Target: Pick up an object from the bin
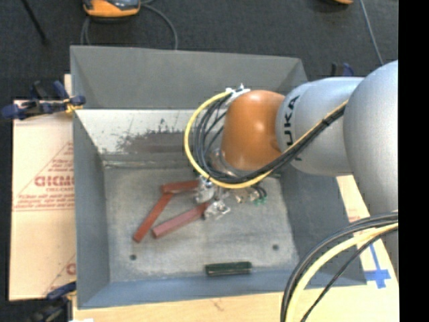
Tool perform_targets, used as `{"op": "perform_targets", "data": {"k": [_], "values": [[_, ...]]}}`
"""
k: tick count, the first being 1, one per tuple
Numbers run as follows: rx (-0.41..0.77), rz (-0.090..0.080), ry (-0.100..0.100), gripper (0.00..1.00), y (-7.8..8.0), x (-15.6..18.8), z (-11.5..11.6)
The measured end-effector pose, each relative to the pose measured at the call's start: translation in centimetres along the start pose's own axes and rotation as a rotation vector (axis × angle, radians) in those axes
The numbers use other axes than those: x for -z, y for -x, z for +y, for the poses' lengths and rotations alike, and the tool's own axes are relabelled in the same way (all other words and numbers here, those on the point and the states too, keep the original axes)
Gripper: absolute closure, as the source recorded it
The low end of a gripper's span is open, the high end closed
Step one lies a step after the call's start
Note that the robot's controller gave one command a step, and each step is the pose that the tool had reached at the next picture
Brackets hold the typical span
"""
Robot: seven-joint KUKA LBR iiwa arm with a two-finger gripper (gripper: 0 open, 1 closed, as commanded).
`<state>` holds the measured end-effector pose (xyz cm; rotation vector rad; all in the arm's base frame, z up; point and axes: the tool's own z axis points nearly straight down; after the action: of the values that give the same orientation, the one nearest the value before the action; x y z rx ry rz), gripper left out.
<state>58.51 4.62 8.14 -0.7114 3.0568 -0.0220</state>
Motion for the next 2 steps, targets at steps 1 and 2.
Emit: {"op": "perform_targets", "data": {"k": [1, 2], "values": [[0.0, 0.0, 0.001, 1.0, -0.1, 0.2, 0.1], [-0.005, -0.003, 0.013, 1.0, 0.1, 10.1, 0.4]]}}
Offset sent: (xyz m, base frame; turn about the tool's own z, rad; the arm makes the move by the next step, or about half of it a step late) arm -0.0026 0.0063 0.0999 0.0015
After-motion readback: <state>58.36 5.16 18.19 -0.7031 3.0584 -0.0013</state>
